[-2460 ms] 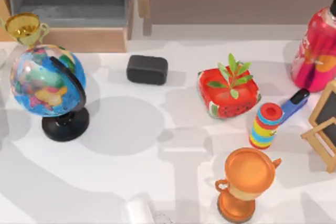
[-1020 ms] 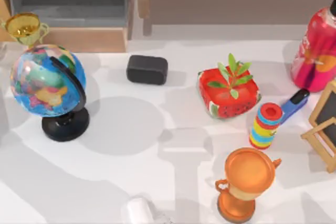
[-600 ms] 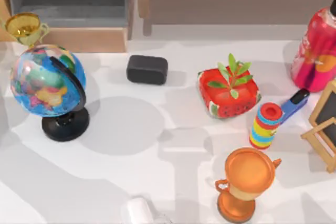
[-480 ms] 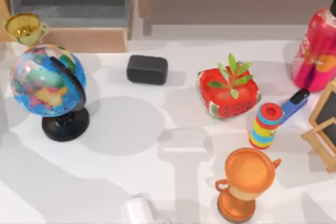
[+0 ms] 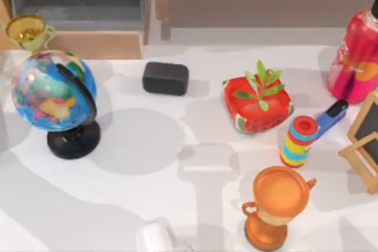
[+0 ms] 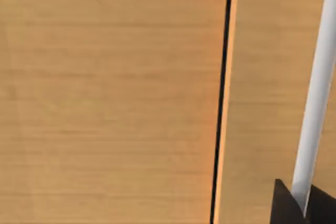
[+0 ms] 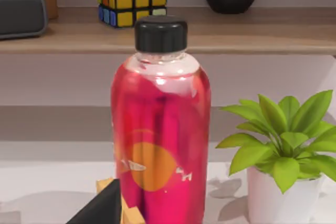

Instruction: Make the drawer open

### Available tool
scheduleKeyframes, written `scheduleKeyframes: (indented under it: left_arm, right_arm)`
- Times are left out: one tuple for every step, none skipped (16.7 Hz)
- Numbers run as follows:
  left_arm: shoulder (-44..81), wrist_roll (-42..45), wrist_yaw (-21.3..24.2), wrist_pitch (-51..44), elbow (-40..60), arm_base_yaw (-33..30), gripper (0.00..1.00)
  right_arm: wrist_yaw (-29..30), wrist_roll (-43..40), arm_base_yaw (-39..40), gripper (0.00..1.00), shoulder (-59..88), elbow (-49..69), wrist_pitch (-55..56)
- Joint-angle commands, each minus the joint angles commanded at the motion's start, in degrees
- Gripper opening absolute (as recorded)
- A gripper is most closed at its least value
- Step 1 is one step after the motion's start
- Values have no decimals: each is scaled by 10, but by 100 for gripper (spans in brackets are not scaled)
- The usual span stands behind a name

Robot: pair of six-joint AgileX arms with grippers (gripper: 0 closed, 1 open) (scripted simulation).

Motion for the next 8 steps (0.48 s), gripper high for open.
scheduleKeyframes:
  left_arm:
    - [-7, 0, 4, 8, -16, 4, 0]
    - [-15, 0, 8, 18, -36, 9, 0]
    - [-25, 1, 14, 29, -57, 14, 0]
    - [-34, 2, 19, 40, -79, 18, 0]
    - [-44, 3, 24, 51, -99, 23, 0]
    - [-52, 3, 29, 61, -116, 27, 0]
    - [-59, 3, 33, 68, -129, 31, 0]
    - [-63, 3, 35, 73, -136, 33, 0]
  right_arm:
    - [0, 0, 0, 100, 0, 0, 0]
    - [0, 0, 0, 100, 0, 0, 0]
    - [0, 0, 0, 100, 0, 0, 0]
    - [0, 0, 0, 100, 0, 0, 0]
    - [0, 0, 0, 100, 0, 0, 0]
    - [0, 0, 0, 100, 0, 0, 0]
    - [0, 0, 0, 100, 0, 0, 0]
    - [0, 0, 0, 100, 0, 0, 0]
